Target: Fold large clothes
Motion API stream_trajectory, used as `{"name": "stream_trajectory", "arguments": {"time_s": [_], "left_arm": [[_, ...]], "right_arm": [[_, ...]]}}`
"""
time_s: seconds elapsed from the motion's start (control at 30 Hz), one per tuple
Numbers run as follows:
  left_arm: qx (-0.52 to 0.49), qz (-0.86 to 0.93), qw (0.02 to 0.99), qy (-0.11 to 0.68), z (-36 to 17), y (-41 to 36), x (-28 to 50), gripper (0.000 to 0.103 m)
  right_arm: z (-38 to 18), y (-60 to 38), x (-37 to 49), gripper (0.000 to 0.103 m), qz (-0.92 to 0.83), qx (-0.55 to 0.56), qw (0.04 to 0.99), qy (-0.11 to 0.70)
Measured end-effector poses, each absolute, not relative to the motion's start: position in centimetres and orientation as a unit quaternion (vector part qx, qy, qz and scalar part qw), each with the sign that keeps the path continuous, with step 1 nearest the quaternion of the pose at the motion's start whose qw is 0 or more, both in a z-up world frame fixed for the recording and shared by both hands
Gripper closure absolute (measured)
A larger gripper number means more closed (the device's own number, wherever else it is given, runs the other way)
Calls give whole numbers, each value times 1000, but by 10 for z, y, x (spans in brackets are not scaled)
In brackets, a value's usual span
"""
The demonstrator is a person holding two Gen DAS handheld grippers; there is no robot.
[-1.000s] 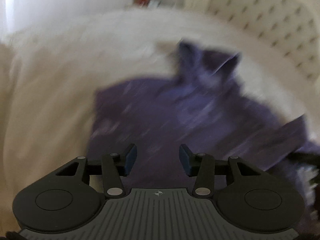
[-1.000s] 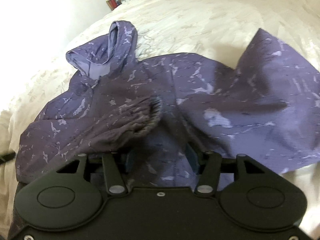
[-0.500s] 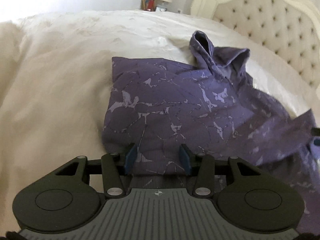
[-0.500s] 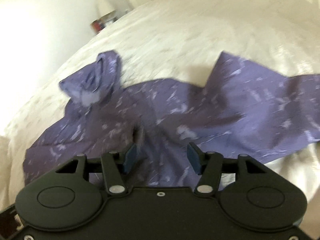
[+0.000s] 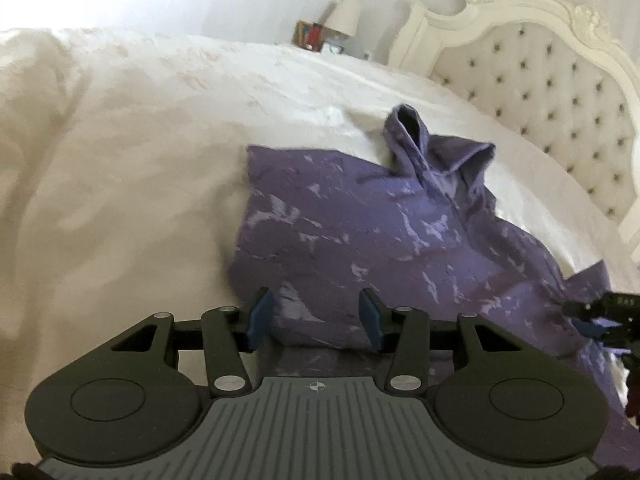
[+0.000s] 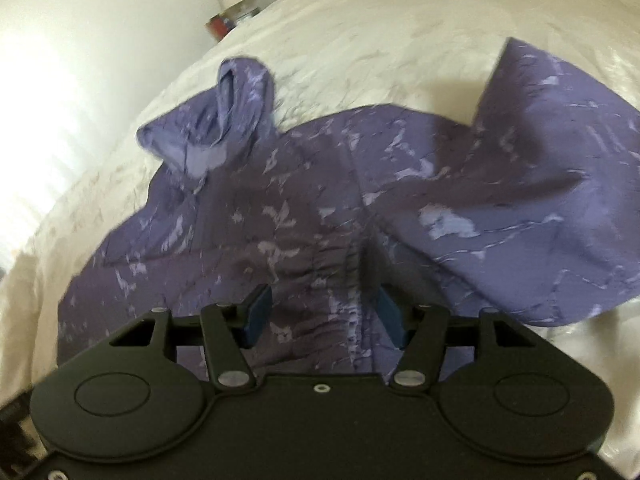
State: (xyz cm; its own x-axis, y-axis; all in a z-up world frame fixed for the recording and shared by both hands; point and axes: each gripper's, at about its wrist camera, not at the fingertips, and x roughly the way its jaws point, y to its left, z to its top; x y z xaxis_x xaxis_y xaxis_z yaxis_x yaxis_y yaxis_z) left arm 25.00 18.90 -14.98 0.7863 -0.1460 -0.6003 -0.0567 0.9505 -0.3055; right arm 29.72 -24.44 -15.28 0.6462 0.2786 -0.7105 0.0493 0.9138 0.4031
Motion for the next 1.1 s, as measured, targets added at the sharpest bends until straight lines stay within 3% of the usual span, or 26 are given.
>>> {"name": "stream_trajectory", "arguments": {"time_s": [0.07,0.1,0.17,0.33,0.47,0.57,0.6,0.73,0.77,0.9,1.1], "left_arm": [[-156,-12,934,322,-149,193,249,57],[-158,-8,934,321,-148,195,249,57],[-164,2,934,317,-147,199,250,57],[-168,22,936,310,-146,208,251,55],[-159,23,936,313,-150,210,258,53],[-141,23,939,313,-153,209,270,46],[-138,23,939,313,-154,209,274,46],[-146,0,940,309,-163,212,284,51],[-153,-14,940,306,-164,212,284,68],[-140,-15,937,321,-161,204,282,81],[-156,-10,931,329,-160,204,274,85]], "right_arm": [[-151,-236,296,69,58,166,891,419],[-148,-232,295,71,57,147,894,419],[-137,-224,291,87,65,108,907,402],[-111,-224,295,89,37,67,930,361],[-127,-221,312,77,40,60,915,398],[-137,-208,317,42,76,45,902,423],[-138,-204,317,38,90,39,901,423],[-124,-183,315,38,70,-31,916,394],[-119,-179,316,38,67,-40,920,384],[-93,-160,323,38,91,-55,931,349],[-65,-98,351,38,198,-39,921,332]]}}
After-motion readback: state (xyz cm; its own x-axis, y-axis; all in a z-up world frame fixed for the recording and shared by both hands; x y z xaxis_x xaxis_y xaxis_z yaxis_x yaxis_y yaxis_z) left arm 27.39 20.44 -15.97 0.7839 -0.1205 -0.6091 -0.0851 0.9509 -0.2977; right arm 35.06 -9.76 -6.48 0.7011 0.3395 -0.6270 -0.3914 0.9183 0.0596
